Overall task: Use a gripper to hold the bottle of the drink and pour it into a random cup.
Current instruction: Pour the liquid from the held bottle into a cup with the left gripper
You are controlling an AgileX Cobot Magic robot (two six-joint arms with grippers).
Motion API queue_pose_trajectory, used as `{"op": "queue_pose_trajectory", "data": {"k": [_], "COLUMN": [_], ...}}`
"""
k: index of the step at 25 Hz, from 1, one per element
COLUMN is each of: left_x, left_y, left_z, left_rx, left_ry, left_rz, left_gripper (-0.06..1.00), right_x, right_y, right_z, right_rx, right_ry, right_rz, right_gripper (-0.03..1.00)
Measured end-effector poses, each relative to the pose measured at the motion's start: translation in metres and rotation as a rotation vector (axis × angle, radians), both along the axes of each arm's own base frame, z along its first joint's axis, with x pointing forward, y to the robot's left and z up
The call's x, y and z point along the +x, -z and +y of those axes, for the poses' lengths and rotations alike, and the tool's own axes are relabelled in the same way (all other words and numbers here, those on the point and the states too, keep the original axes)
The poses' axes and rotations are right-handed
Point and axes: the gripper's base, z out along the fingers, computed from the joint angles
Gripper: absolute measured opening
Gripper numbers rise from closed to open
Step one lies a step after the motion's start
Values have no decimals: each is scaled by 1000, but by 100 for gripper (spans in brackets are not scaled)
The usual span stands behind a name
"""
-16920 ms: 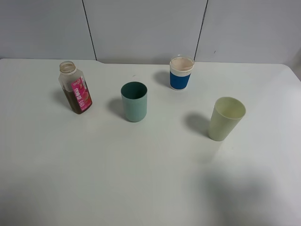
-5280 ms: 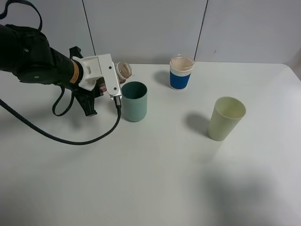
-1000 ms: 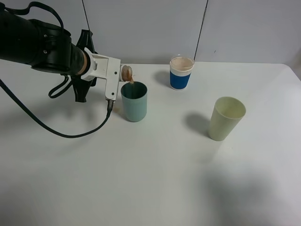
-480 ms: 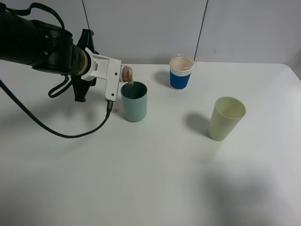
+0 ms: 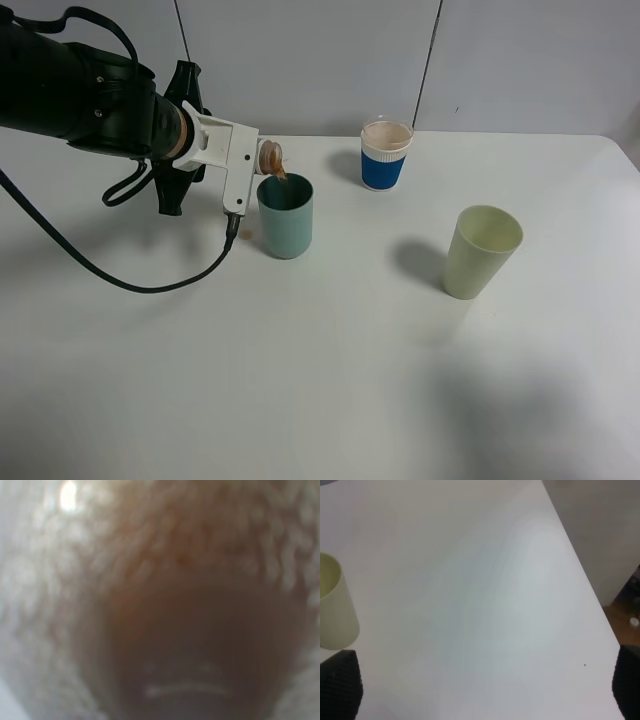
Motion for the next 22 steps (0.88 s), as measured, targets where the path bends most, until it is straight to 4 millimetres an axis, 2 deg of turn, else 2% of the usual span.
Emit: {"op": "queue_pose_trajectory", "data": {"k": [22], "left_x": [1], "left_y": [-1], "left_z": [2], "left_rx": [45], "left_ry": [16], "left_rz": [-23], "left_gripper": [32], "right_x": [0], "right_y": [0], "right_z": [0], "right_rx": [0], "right_ry": [0], "right_rz": [0], "right_gripper": [100]}}
